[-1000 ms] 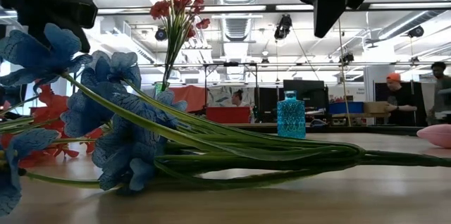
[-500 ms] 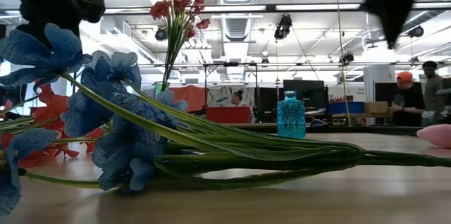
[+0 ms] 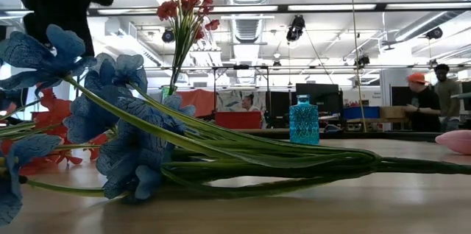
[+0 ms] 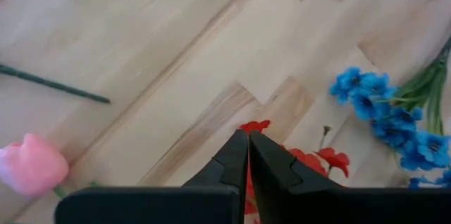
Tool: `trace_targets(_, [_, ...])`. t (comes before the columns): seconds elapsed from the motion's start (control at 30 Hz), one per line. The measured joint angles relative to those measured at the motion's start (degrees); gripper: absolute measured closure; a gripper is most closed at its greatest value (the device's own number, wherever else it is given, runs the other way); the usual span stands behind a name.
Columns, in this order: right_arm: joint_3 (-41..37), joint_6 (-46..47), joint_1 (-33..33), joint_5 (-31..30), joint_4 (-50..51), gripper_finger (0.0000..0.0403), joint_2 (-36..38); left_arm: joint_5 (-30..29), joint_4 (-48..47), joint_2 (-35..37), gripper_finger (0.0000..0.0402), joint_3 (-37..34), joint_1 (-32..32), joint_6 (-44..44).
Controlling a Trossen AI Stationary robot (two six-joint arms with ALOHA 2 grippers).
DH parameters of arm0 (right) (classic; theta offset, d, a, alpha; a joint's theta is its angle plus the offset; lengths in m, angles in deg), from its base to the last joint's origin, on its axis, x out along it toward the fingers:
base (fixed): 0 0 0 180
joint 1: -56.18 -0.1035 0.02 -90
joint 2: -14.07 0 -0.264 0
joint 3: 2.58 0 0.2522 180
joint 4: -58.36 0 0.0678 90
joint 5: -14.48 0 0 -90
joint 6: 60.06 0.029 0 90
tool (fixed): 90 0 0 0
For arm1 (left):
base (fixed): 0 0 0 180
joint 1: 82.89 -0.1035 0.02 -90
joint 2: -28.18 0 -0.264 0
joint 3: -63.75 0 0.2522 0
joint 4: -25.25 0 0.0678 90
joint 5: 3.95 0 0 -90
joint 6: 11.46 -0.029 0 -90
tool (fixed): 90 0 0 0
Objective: Sort flowers into vase by color
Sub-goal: Put the right pink tulip into the blue vase
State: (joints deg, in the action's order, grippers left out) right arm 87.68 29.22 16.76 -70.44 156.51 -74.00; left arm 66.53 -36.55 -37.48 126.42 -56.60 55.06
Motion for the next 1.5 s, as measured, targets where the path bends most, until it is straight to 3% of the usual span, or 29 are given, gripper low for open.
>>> trace_targets(0.1, [-0.99, 5.04, -3.45, -0.73, -1.53, 0.0065, 0.0, -2.13, -0.05, -0.58, 0.0402, 0.87, 1.47, 0.0])
trace_targets(0.37, [-8.31, 7.25, -5.53, -1.62, -19.09, 0.0082, -0.11, -2.63, 0.0, -1.56, 0.0402, 1.58, 2.42, 0.03])
trace_targets(0.77, [-22.62, 9.51, -5.49, 5.74, -26.98, 0.0124, -0.11, -2.46, 0.0, -2.98, 0.0402, 1.68, 2.44, 0.03])
trace_targets(1.2, [-30.2, 10.79, -5.46, 5.5, -34.39, 0.0159, 0.06, -2.53, 0.01, -3.05, 0.0402, 1.83, 2.44, 0.03])
trace_targets(1.37, [-30.77, 11.11, -5.47, 4.62, -35.11, 0.019, 0.14, -2.59, 0.01, -3.05, 0.0402, 1.83, 2.44, 0.03])
trace_targets(1.5, [-30.88, 11.21, -5.47, 3.37, -37.03, 0.0246, 0.08, -3.22, 0.01, -3.05, 0.0402, 1.83, 2.44, 0.03])
